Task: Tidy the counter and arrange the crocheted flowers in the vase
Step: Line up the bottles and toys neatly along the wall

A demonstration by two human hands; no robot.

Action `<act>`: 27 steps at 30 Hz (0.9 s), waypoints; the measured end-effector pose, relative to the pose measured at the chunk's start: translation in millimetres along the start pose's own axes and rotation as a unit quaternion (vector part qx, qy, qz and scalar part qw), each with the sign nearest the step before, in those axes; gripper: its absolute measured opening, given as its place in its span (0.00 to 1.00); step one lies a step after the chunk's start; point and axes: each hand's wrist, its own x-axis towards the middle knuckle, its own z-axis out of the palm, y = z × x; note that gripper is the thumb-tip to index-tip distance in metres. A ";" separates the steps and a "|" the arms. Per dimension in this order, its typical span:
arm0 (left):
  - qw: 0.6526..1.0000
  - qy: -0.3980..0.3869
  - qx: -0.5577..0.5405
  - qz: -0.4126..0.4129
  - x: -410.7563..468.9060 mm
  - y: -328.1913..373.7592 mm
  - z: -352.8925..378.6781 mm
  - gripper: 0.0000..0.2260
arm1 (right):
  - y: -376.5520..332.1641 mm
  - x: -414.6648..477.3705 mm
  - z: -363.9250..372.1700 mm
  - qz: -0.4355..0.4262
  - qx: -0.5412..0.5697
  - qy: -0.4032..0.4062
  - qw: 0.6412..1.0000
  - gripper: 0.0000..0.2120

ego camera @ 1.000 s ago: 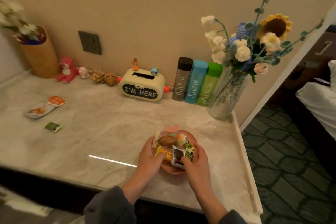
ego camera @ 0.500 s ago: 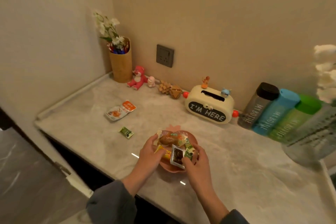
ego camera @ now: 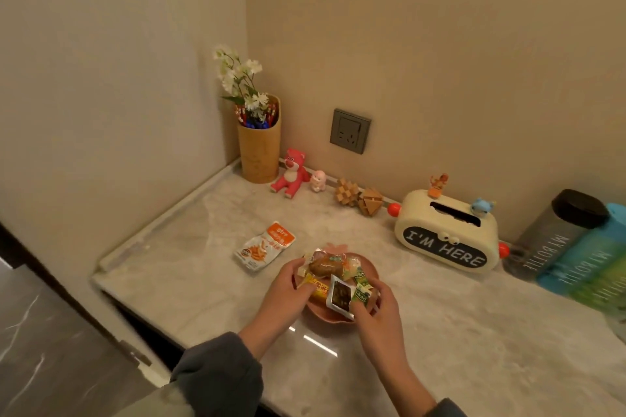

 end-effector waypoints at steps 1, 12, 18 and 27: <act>1.000 -0.008 -0.004 0.005 6.3 -0.8 -3.3 0.22 | -1.4 3.0 4.0 -0.002 -0.003 0.006 1.000 0.22; 0.993 -0.007 0.107 0.055 51.5 -1.6 -49.7 0.20 | -27.6 15.5 40.3 -0.111 -0.110 0.069 0.985 0.26; 0.949 0.097 0.260 0.153 64.3 -10.9 -82.5 0.19 | -54.2 14.6 76.2 -0.253 -0.155 0.008 0.955 0.14; 0.899 0.076 0.393 0.177 67.9 -33.3 -101.8 0.18 | -47.9 11.9 111.0 -0.237 -0.450 -0.154 0.847 0.20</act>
